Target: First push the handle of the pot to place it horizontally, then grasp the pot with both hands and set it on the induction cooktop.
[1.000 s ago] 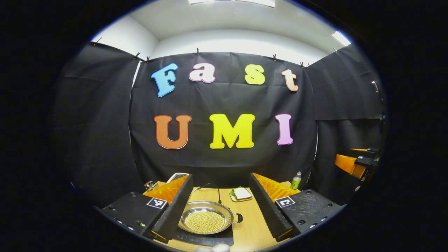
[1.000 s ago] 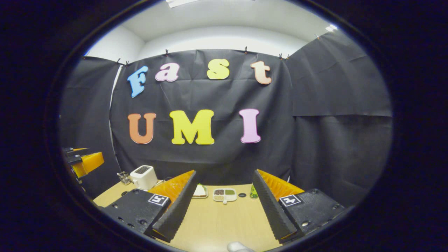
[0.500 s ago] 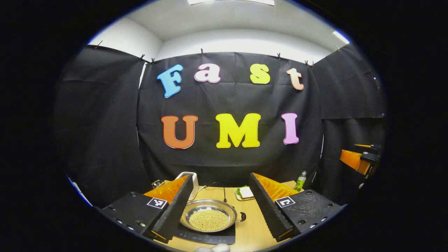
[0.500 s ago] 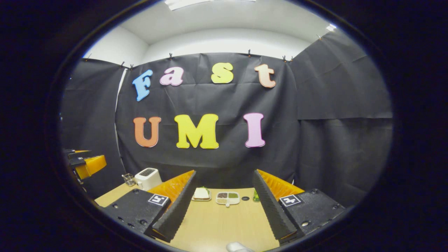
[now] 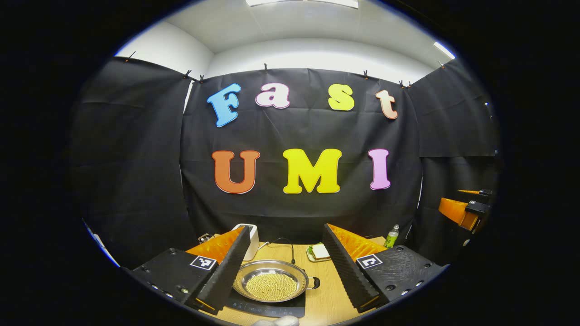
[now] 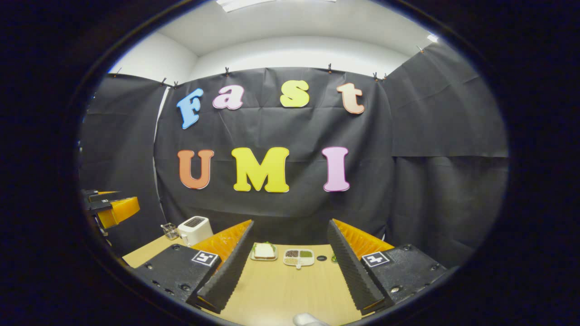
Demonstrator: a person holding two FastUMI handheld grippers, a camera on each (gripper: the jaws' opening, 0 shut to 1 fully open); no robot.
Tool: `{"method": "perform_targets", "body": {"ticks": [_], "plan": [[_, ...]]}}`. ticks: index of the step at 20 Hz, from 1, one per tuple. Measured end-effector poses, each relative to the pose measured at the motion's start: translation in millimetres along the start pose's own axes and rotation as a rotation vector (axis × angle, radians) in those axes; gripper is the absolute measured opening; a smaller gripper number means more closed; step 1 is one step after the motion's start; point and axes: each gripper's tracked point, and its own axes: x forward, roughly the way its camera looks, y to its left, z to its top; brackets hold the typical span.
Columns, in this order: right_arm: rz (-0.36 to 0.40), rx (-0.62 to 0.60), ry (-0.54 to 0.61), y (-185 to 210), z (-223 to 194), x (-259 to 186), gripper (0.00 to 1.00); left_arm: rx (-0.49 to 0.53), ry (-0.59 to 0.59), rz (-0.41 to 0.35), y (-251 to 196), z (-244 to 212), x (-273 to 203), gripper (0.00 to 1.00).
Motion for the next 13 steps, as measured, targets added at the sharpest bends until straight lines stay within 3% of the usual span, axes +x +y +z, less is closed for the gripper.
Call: {"method": "perform_targets", "body": {"ticks": [13], "plan": [[-0.039,0.003,-0.008,-6.0,6.6,-12.0,1.0,0.003,-0.007,-0.008,5.7,4.3,-8.7,0.96]]}}
